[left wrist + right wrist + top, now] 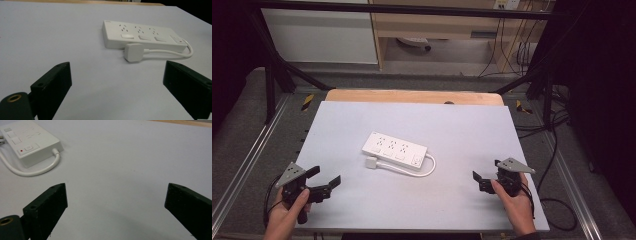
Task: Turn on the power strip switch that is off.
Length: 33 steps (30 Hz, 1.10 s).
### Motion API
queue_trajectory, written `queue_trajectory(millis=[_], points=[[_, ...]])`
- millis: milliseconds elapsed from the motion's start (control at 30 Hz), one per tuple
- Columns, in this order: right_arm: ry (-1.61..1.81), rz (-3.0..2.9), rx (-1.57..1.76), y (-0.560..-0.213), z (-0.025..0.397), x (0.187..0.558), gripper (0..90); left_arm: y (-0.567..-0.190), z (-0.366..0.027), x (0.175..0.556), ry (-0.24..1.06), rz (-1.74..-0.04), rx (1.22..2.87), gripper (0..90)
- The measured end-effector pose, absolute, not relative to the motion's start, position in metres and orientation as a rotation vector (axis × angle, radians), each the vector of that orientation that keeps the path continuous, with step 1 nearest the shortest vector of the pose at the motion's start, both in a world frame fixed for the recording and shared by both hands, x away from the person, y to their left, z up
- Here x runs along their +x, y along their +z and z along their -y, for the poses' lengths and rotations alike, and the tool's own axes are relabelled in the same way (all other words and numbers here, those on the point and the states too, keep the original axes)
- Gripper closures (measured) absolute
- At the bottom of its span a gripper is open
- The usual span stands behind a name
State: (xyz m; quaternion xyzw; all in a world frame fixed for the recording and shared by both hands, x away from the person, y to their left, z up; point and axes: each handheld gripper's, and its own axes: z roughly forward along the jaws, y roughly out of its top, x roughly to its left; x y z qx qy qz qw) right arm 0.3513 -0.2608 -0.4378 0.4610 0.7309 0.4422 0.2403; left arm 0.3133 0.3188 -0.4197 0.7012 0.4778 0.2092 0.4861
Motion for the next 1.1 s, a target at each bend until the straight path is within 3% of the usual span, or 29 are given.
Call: queue_trajectory(millis=[1100], points=[[1.158, -2.128, 1.279, -0.4321, 0.2556, 0.3495, 5.5, -0.4140, -0.3124, 0.3154, 0.476, -1.144, 1.694, 7.5]])
